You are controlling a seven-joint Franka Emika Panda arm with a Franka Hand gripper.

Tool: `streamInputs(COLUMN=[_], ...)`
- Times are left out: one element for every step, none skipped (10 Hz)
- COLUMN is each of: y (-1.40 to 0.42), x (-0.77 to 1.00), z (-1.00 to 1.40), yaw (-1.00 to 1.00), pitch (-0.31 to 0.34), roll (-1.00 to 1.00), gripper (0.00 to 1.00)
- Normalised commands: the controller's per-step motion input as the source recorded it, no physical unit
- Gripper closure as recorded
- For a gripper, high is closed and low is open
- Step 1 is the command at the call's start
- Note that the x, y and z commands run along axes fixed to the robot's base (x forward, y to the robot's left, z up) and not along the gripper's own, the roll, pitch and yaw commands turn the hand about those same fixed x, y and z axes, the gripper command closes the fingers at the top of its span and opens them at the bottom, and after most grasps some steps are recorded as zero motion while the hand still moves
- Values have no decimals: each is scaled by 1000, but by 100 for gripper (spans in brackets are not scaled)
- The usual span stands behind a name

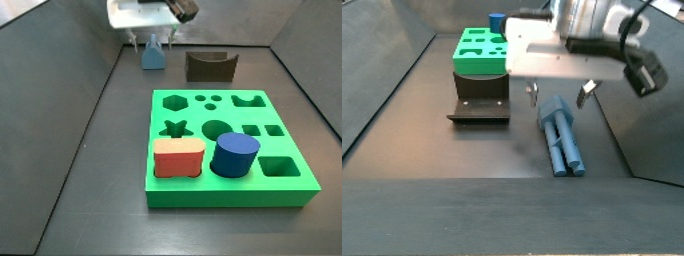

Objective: Pick up the 3 prong object. Move up. Rotate the 3 prong object. Place the 3 prong object on the fixture. Regrasp the 3 prong object. Move to above the board. Insert the 3 prong object.
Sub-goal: Rotate the 3 prong object.

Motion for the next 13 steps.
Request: streamInputs(y=[0,0,0,-2,0,-1,-10,8,13,11,8,8,9], x=[-24,-27,-31,-32,0,-1,6,43,46,35,35,34,35], z=[1000,1000,864,729,0,-89,-246,-215,-142,-76,-60,-59,-53], yaw=[4,2,-1,-4,1000,1000,1000,1000,1000,1000,1000,1000,1000], pitch=[39,35,27,20,0,0,0,-1,-1,0,0,0,-1], roll=[-106,-118,-136,-149,0,0,-1,-1,0,1,1,1,1], gripper=[0,0,0,0,0,0,0,0,0,0,0,0,0])
